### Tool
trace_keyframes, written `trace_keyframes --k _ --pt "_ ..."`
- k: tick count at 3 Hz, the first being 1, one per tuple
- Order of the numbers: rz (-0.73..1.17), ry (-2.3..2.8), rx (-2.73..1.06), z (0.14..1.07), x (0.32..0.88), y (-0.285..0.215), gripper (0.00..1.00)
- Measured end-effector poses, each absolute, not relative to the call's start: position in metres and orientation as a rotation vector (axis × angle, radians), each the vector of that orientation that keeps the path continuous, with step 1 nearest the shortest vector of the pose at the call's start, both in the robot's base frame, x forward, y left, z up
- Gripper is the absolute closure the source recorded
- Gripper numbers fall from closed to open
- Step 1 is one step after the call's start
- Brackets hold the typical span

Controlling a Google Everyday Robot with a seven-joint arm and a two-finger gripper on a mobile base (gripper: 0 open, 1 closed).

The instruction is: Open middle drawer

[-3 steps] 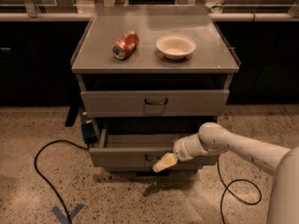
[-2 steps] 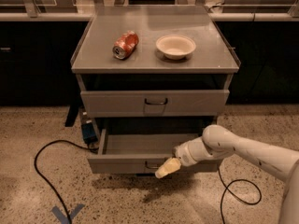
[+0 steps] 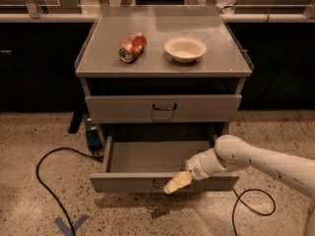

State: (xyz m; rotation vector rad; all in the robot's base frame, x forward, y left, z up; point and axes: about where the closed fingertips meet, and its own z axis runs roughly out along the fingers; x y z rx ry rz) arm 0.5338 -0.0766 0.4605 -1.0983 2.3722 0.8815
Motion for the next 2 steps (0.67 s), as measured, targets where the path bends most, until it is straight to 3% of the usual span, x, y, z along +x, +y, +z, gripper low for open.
trace_keyframes --k 2 --pt "0.941 2.403 -1.135 0.444 0.501 -0.075 0.0"
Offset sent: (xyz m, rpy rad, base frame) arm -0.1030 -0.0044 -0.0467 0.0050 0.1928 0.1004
